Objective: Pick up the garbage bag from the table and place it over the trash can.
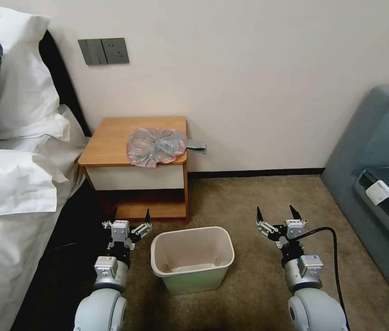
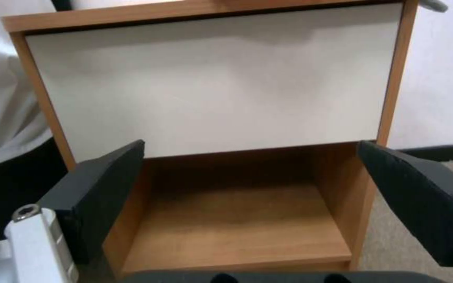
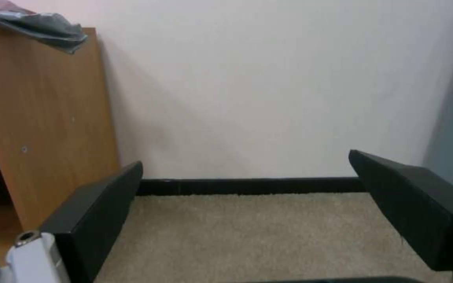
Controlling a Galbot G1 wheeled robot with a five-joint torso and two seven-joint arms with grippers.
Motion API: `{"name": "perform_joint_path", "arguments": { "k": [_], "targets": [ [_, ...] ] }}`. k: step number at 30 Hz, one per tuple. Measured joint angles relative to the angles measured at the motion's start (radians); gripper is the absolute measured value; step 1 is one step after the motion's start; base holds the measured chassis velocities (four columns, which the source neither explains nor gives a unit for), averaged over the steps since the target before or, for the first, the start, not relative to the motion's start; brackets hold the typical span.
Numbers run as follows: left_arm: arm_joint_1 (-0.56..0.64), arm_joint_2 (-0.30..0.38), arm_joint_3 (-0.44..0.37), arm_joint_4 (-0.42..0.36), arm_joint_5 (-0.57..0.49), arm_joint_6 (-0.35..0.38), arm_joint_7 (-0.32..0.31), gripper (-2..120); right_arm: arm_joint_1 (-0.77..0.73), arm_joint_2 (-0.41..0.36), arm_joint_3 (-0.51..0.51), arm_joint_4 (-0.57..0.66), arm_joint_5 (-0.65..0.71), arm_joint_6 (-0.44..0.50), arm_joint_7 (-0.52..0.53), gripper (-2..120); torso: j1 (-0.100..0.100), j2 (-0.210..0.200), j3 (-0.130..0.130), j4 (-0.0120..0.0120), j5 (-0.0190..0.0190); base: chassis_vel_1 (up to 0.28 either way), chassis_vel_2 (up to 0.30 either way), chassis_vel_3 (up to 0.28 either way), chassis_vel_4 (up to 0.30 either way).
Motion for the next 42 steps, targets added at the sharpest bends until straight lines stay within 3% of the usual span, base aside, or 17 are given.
{"name": "perform_joint_path", "arguments": {
  "k": [33,37,38,42],
  "targets": [
    [-0.002,0.001,-0.002,0.0,-0.003,-0.001,0.0,100,0.003,-0.002,-0.003,0.0,0.0,0.001,0.001,100,0.0,0.0,0.0,-0.0002,0.0,0.0,0.0,0.0,0.0],
    [-0.052,0.021,-0.048,0.009,-0.079,-0.044,0.015,99,0.107,-0.071,-0.108,-0.006,0.013,0.082,0.054,100,0.0,0.0,0.0,0.0001,0.0001,0.0,0.0,0.0,0.0],
    [-0.075,0.03,-0.07,0.014,-0.115,-0.066,0.022,99,0.14,-0.089,-0.134,-0.006,0.017,0.107,0.067,100,0.0,0.0,0.0,0.0015,0.0001,0.0,0.0,0.0,0.0],
    [-0.171,0.068,-0.16,0.036,-0.26,-0.151,0.051,99,0.165,-0.106,-0.161,-0.01,0.038,0.129,0.072,100,0.0,0.0,0.0,-0.0001,-0.0001,0.0,0.0,0.0,0.0]
  ]
}}
